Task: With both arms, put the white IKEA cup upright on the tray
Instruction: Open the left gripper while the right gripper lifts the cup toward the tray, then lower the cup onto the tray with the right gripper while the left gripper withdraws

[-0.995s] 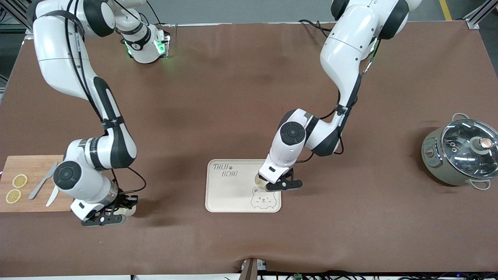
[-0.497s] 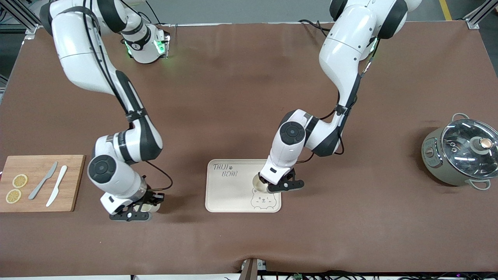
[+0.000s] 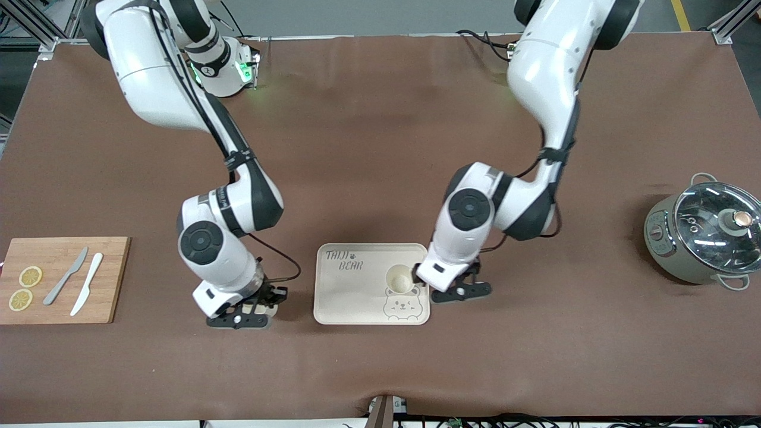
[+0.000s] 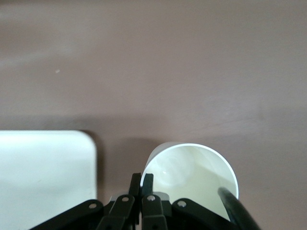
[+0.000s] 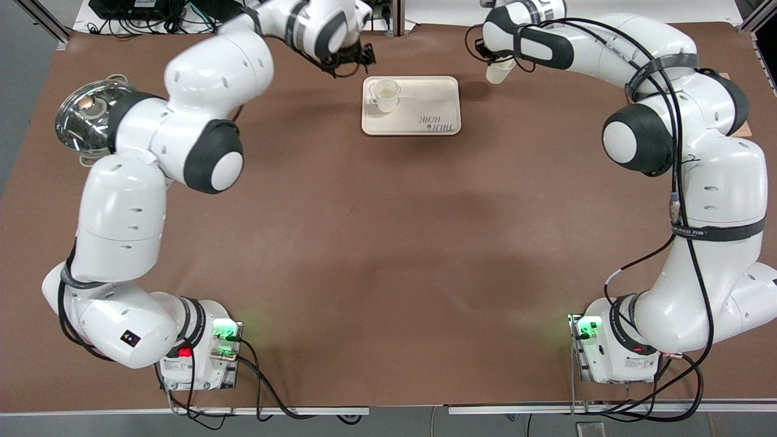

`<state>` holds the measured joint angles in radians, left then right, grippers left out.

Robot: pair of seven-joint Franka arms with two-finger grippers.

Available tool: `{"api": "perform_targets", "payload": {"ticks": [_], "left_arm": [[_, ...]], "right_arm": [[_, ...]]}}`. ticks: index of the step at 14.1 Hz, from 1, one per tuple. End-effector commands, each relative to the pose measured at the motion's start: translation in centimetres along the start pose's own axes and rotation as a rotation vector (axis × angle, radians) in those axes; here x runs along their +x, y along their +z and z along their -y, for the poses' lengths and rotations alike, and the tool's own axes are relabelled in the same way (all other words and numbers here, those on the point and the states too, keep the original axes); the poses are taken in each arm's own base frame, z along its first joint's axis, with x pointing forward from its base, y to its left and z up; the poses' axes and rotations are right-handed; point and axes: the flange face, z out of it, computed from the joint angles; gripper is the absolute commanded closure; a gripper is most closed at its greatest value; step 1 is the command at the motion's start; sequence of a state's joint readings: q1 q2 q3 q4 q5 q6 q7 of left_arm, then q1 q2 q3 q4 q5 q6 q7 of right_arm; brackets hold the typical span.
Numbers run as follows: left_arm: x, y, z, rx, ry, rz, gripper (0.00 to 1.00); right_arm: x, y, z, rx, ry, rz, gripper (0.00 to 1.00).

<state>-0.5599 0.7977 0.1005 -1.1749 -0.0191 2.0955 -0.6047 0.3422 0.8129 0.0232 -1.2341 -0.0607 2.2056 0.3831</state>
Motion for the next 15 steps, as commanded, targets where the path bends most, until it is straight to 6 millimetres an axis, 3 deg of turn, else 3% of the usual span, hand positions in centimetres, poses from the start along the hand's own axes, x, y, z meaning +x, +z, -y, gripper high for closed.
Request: {"api": "perform_targets", "payload": {"ticks": [1, 3, 6, 9, 10, 13, 15], "left_arm": [[2.3, -5.6, 5.1, -0.014, 0.082, 0.052, 0.00], [4.2, -7.3, 9.0, -0.013, 0.129, 0.044, 0.00], [6.1, -5.9, 13.8, -0.016, 0.191, 0.060, 0.00], [6.9, -5.1, 18.5, -0.021, 0.264, 0.059, 0.00], [6.8, -5.6, 19.9, -0.023, 0.259, 0.051, 0.00], [5.9, -9.9, 25.2, -0.039, 0.283, 0.027, 0.00], [4.2, -12.3, 28.2, -0.055, 0.280, 0.028, 0.00]], "right_arm": [[-0.4, -1.5, 2.6, -0.001, -0.013, -0.013, 1.00], [-0.6, -2.5, 4.6, 0.014, -0.029, -0.029, 1.00], [-1.3, -3.0, 7.3, 0.028, -0.029, -0.046, 1.00], [-2.8, -1.4, 10.2, 0.033, -0.003, -0.036, 1.00], [-3.3, -0.8, 11.1, 0.034, 0.010, -0.032, 1.00], [-4.9, 1.7, 13.4, 0.030, 0.027, -0.009, 1.00], [-5.8, 3.2, 15.0, 0.028, 0.036, -0.004, 1.00]]}}
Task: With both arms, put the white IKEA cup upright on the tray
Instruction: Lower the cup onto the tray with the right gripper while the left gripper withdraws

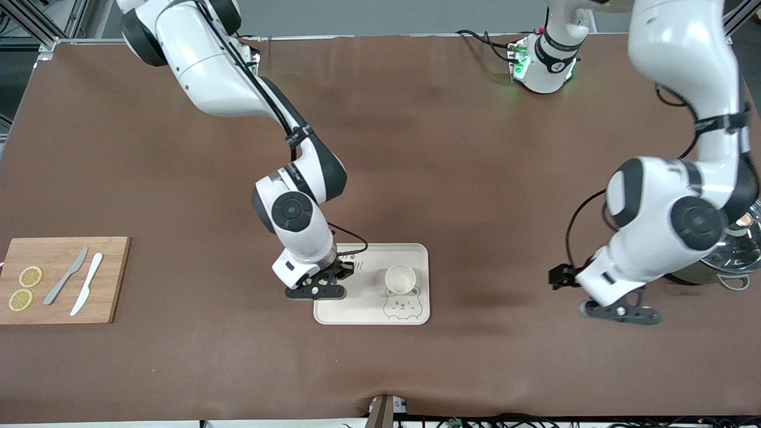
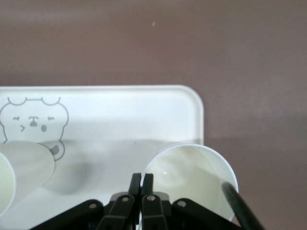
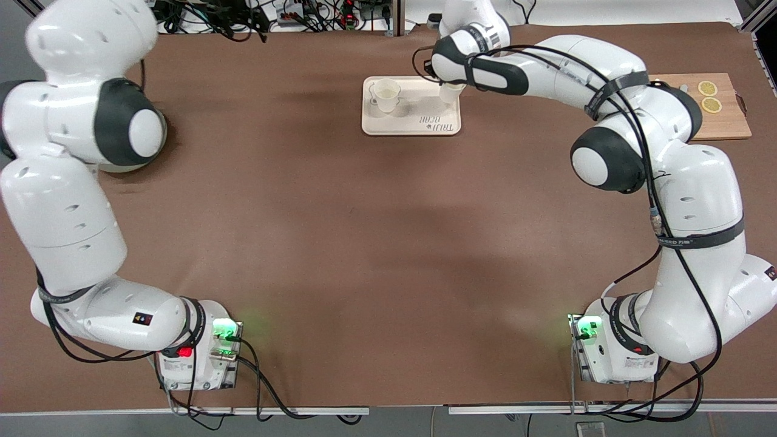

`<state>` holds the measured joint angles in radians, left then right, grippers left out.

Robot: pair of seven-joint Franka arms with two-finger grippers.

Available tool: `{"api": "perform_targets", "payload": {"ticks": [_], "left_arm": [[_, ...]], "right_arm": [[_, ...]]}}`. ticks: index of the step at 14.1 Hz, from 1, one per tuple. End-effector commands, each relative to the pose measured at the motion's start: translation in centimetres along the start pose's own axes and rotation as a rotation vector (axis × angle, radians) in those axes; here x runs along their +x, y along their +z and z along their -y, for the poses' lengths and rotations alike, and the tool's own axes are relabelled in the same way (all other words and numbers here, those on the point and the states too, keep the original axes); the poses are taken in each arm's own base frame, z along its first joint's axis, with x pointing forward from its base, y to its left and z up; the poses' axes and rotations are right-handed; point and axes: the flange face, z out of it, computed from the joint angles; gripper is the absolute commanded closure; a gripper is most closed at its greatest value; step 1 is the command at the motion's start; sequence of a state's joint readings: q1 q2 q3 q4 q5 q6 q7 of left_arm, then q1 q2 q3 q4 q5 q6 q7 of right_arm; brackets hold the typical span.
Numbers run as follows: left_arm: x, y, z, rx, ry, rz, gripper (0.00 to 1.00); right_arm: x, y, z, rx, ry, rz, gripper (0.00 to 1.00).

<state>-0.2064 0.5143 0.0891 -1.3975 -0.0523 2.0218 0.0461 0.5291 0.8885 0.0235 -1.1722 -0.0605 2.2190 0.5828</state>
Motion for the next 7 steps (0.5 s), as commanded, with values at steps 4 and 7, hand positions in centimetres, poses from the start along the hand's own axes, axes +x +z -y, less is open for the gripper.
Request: {"api": "perform_targets", "payload": {"ticks": [4, 7], "left_arm": [[-7.8, -9.2, 2.1, -0.063, -0.016, -0.010, 0.00], [-10.1, -14.3, 2.5, -0.073, -0.009, 0.026, 0.00]], "right_arm": [[-1.1, 2.6, 2.6, -0.005, 0.011, -0.005, 1.00], [-1.0, 2.6, 2.6, -0.005, 0.012, -0.007, 0.92]]}}
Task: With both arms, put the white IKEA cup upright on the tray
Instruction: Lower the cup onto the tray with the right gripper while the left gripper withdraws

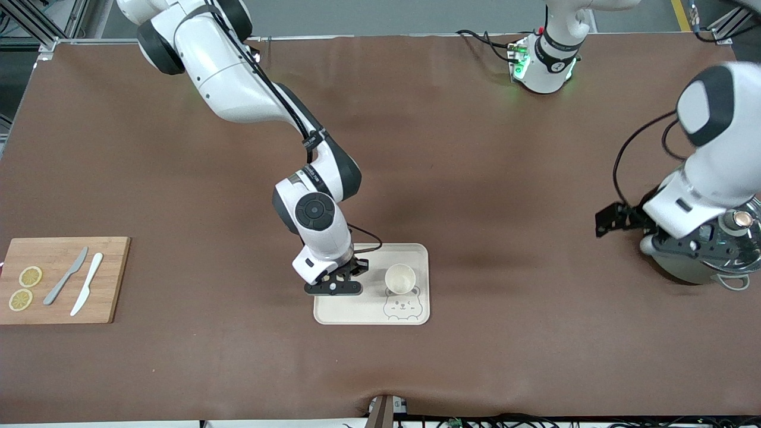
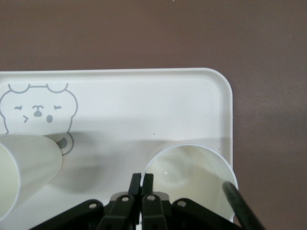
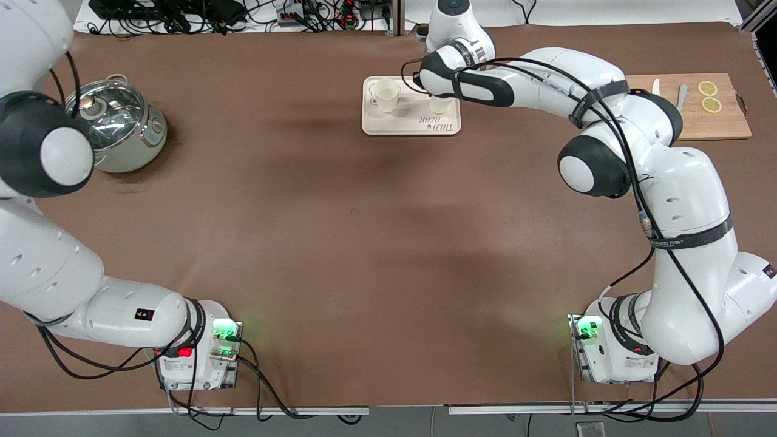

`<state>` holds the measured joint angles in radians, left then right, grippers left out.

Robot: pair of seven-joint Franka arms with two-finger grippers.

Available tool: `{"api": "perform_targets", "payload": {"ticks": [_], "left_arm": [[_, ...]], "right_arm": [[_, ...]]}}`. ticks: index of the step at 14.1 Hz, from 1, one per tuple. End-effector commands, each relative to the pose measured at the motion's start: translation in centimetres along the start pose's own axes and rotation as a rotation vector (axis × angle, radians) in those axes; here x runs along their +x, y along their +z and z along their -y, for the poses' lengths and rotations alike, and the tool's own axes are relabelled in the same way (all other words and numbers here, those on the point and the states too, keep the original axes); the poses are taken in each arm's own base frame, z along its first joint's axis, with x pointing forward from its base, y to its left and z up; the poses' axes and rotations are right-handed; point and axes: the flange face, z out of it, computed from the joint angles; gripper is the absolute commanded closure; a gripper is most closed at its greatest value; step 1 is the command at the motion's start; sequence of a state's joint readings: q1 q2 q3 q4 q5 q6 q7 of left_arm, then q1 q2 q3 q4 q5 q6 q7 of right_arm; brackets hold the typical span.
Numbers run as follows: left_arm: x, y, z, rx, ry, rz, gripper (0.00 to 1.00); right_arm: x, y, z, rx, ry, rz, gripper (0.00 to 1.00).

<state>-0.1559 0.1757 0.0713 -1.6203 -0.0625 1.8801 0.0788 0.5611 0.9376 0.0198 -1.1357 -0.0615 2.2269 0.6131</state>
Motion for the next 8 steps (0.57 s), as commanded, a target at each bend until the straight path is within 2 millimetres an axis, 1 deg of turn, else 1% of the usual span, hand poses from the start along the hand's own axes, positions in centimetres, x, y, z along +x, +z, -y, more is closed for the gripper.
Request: {"api": "perform_targets", "payload": {"ticks": [1, 2, 3, 4, 6, 7, 8], "left_arm": [[-3.0, -4.3, -0.1, -0.033, -0.001, -0.003, 0.00], [-3.3, -5.5, -1.0, -0.036, 0.010, -0.008, 0.00], [-3.5, -6.9, -2.1, -0.030, 0.027, -0.014, 0.00], [-3.7, -7.8, -2.6, -0.030, 0.035, 0.003, 0.00], [-4.4, -8.1, -3.7, -0.011, 0.037, 0.056, 0.00], [-4.4, -8.6, -4.8, 0.024, 0.067, 0.054, 0.00], [-4.6, -8.5, -5.8, 0.073, 0.103, 0.071, 0.00]], "right_arm": [[0.2, 0.7, 0.4, -0.005, 0.013, -0.011, 0.67], [0.2, 0.6, 0.4, -0.004, 0.013, -0.012, 0.46], [0.1, 0.6, 0.5, -0.005, 0.010, -0.013, 0.20], [0.3, 0.4, 0.4, -0.004, 0.011, -0.016, 0.00], [0.5, 0.0, 0.3, -0.005, 0.007, -0.022, 0.00], [0.8, -0.7, 0.2, -0.002, 0.010, -0.031, 0.00], [1.1, -1.3, -0.1, 0.001, 0.016, -0.036, 0.00]]}}
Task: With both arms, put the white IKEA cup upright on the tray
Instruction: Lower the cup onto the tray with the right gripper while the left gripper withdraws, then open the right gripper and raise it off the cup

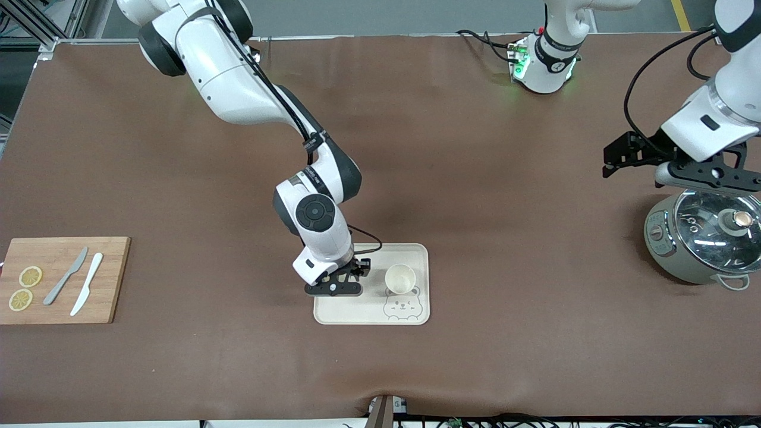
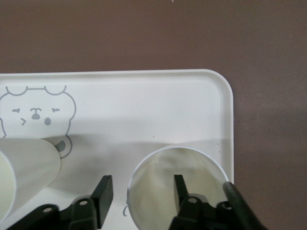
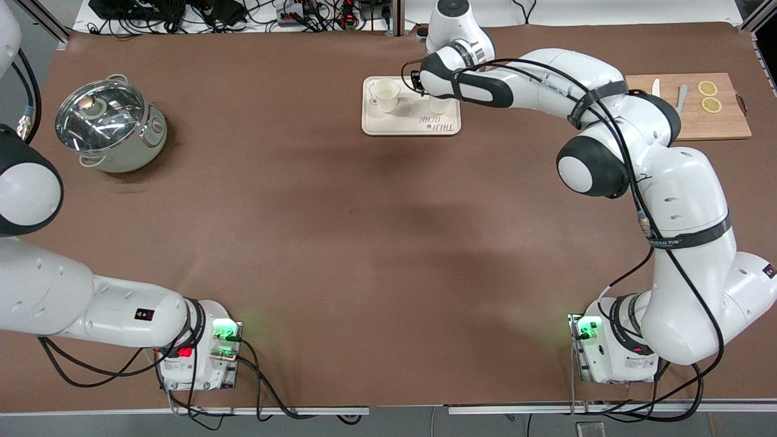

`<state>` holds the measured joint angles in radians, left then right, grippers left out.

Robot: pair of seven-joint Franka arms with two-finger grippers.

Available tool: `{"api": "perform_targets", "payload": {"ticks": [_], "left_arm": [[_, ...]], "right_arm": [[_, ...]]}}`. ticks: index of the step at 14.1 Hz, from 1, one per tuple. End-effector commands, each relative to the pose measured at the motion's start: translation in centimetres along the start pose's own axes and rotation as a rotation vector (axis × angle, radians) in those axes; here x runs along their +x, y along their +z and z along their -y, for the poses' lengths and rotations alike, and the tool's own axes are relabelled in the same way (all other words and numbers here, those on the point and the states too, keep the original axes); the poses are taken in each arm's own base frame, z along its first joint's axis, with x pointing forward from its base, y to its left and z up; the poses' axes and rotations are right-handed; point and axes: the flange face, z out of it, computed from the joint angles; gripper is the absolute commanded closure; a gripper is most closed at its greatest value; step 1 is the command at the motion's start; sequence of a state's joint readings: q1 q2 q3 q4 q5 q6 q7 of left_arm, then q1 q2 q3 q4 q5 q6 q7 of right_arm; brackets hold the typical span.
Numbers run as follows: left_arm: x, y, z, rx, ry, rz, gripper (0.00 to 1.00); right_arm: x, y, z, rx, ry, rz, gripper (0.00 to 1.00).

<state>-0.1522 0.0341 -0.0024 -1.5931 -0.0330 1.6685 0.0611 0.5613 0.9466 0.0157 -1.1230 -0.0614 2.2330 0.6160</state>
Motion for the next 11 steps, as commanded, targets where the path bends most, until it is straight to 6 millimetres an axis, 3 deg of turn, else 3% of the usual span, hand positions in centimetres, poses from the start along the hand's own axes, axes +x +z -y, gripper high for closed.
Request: {"api": "perform_targets", "payload": {"ticks": [1, 5, 11], "left_arm": [[-0.3, -0.1, -2.9, 0.106, 0.071, 0.055, 0.00], [-0.1, 0.6, -3.6, 0.119, 0.092, 0.072, 0.00], [0.3, 0.5, -3.7, 0.099, 0.080, 0.048, 0.00]], "right_arm": [[0.9, -1.7, 0.0, 0.001, 0.014, -0.030, 0.00], [2.1, -4.8, -0.6, 0.014, 0.028, -0.056, 0.00], [5.7, -7.9, -6.7, 0.005, 0.113, -0.050, 0.00]]}}
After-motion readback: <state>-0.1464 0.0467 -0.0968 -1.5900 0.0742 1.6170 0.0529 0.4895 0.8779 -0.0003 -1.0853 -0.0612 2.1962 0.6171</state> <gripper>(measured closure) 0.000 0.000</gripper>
